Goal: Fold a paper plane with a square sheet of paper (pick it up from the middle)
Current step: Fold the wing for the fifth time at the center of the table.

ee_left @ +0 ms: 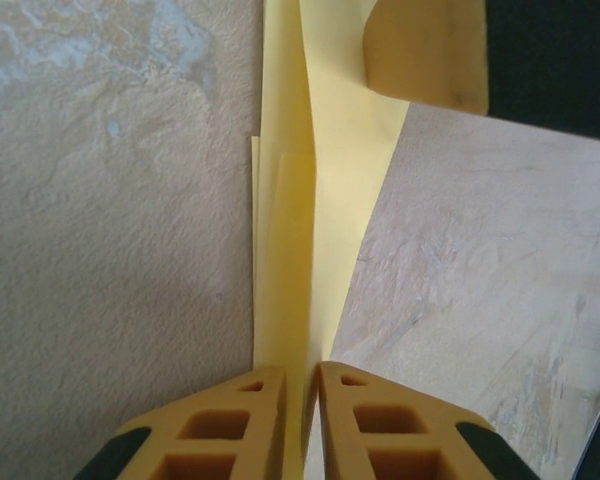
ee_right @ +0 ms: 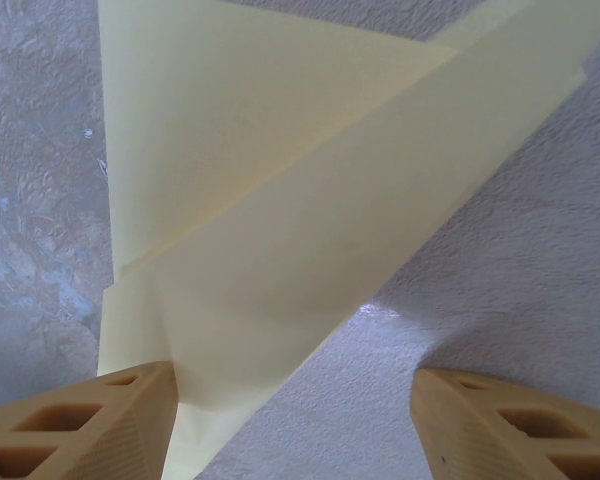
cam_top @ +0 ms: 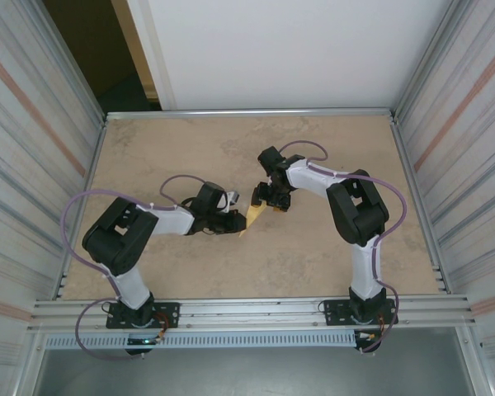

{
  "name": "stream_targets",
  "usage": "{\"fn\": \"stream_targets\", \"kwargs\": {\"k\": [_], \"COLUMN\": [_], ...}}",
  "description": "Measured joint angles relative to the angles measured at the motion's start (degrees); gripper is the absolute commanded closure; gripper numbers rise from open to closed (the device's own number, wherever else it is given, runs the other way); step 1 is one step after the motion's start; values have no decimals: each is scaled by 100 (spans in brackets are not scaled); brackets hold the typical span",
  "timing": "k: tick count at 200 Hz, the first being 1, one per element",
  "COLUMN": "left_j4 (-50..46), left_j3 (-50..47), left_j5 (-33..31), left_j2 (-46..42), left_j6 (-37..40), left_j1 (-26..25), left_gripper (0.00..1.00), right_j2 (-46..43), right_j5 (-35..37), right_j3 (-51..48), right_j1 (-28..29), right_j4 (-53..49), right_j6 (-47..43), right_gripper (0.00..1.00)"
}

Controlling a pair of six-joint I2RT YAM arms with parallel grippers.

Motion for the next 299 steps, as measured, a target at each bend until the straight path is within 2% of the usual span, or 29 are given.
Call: {"fn": "stream_targets", "kwargs": {"k": [40, 60, 78, 135, 180, 299], "left_j4": [-422, -476, -466, -203, -166, -190], "left_j3": [0, 11, 72, 479, 616, 632], "left_j5": [-334, -468, -439, -74, 61, -96], "left_j2": [-487, -728, -763, -280, 101, 339], "left_j6": [-2, -4, -13, -251, -376, -498], "left_j1": [-9, -7, -9, -96, -103, -103], "left_gripper": [73, 74, 79, 89, 90, 93], "right_j2": [9, 9, 9, 13, 13, 50], "right_j5": [-2, -2, -2, -4, -4, -4], "right_j3": [9, 9, 9, 7, 9, 46], "right_j1": [0, 0, 0, 0, 0, 0], "right_j4": [-15, -15, -15, -17, -17, -59], "right_j6": [0, 0, 0, 0, 0, 0], "right_gripper": [34, 34, 35, 35, 35, 34]}}
